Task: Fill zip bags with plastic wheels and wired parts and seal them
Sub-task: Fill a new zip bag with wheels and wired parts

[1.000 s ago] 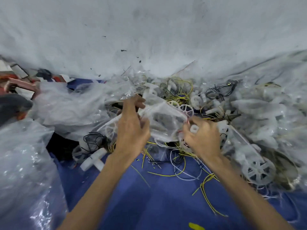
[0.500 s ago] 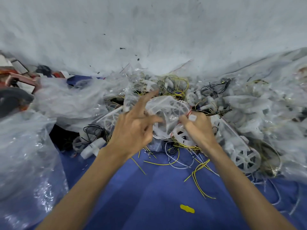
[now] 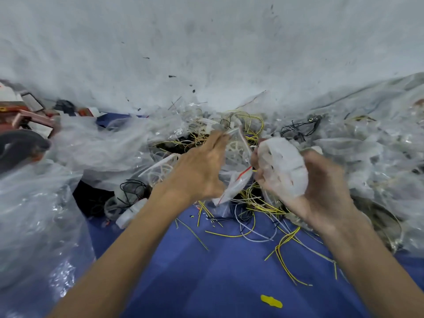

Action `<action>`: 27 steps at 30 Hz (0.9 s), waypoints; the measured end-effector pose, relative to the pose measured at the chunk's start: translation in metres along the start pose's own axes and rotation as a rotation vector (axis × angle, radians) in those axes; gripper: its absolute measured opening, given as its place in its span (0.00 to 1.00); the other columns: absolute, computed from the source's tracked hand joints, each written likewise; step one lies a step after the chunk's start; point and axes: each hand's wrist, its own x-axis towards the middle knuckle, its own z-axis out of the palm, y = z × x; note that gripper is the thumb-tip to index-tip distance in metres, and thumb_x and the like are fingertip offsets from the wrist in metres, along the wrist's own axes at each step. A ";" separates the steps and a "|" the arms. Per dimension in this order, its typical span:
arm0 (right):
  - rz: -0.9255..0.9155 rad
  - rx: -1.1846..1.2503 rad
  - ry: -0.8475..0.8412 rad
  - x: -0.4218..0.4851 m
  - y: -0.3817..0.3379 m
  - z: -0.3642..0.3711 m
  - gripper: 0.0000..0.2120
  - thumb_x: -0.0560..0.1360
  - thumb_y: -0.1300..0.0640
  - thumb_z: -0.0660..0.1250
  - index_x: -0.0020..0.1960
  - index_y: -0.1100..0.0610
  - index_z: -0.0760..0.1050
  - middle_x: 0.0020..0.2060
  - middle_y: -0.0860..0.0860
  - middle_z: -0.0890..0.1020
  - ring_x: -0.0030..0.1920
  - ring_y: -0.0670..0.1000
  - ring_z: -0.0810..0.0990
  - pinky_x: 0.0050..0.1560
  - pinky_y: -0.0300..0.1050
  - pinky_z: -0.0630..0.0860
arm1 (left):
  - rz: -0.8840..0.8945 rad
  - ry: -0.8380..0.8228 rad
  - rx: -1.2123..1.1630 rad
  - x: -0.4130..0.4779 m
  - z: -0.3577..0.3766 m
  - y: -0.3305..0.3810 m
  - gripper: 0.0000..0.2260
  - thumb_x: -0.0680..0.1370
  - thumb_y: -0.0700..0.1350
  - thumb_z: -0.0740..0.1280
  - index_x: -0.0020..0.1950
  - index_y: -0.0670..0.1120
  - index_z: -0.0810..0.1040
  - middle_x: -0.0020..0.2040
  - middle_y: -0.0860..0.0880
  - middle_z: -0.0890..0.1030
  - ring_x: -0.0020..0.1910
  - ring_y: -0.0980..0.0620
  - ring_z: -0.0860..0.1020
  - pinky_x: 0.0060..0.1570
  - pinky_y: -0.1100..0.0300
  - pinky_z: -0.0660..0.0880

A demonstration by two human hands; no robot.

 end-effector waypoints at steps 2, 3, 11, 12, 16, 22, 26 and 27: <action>0.013 -0.033 0.024 0.010 0.009 0.014 0.12 0.59 0.57 0.73 0.42 0.59 0.82 0.44 0.56 0.82 0.46 0.52 0.82 0.46 0.43 0.77 | 0.077 -0.033 -0.075 0.000 0.003 0.003 0.36 0.66 0.43 0.68 0.73 0.46 0.60 0.72 0.49 0.61 0.52 0.41 0.77 0.43 0.55 0.72; 0.027 -0.057 0.055 0.017 0.013 0.018 0.08 0.64 0.56 0.70 0.41 0.58 0.82 0.42 0.54 0.82 0.43 0.50 0.81 0.44 0.42 0.76 | 0.110 -0.051 -0.101 0.000 0.002 0.004 0.35 0.65 0.42 0.68 0.72 0.46 0.61 0.70 0.49 0.62 0.50 0.44 0.76 0.41 0.61 0.67; -0.228 -0.645 0.156 0.047 0.060 -0.014 0.14 0.76 0.67 0.62 0.56 0.51 0.72 0.45 0.43 0.81 0.43 0.38 0.77 0.41 0.31 0.74 | 0.054 -0.270 -0.204 0.017 -0.012 0.000 0.37 0.67 0.36 0.71 0.73 0.41 0.59 0.69 0.47 0.63 0.69 0.52 0.64 0.62 0.71 0.58; -0.308 -0.850 0.145 0.049 0.064 -0.020 0.16 0.76 0.67 0.63 0.59 0.51 0.70 0.49 0.45 0.79 0.44 0.37 0.77 0.42 0.29 0.73 | 0.041 -0.295 -0.177 0.021 -0.011 0.000 0.37 0.68 0.36 0.71 0.74 0.41 0.58 0.69 0.47 0.62 0.69 0.52 0.63 0.60 0.72 0.58; -0.393 -1.491 0.082 0.058 0.059 -0.035 0.17 0.74 0.57 0.68 0.62 0.59 0.73 0.58 0.54 0.77 0.56 0.48 0.77 0.54 0.43 0.75 | 0.012 -0.379 -0.058 0.029 -0.007 0.002 0.37 0.72 0.40 0.70 0.75 0.41 0.54 0.73 0.47 0.59 0.72 0.49 0.61 0.71 0.61 0.56; -0.142 -2.013 0.217 0.059 0.053 -0.034 0.17 0.73 0.49 0.66 0.58 0.56 0.75 0.52 0.57 0.81 0.54 0.59 0.78 0.48 0.48 0.73 | 0.067 -0.445 -0.007 0.025 0.003 0.015 0.33 0.71 0.39 0.69 0.73 0.39 0.58 0.72 0.46 0.60 0.72 0.49 0.60 0.69 0.62 0.57; -0.029 -1.240 0.175 0.051 0.061 -0.012 0.14 0.68 0.66 0.67 0.53 0.58 0.74 0.48 0.54 0.81 0.49 0.50 0.78 0.45 0.40 0.74 | 0.089 -0.409 -0.016 0.021 -0.001 0.022 0.30 0.70 0.38 0.69 0.71 0.40 0.62 0.70 0.49 0.62 0.68 0.51 0.66 0.65 0.58 0.66; -0.023 -1.215 0.101 0.049 0.064 -0.008 0.17 0.68 0.71 0.66 0.54 0.57 0.71 0.46 0.53 0.79 0.49 0.49 0.75 0.44 0.34 0.73 | 0.084 -0.415 -0.013 0.018 -0.002 0.023 0.31 0.70 0.37 0.68 0.71 0.40 0.62 0.70 0.50 0.62 0.68 0.51 0.66 0.65 0.57 0.68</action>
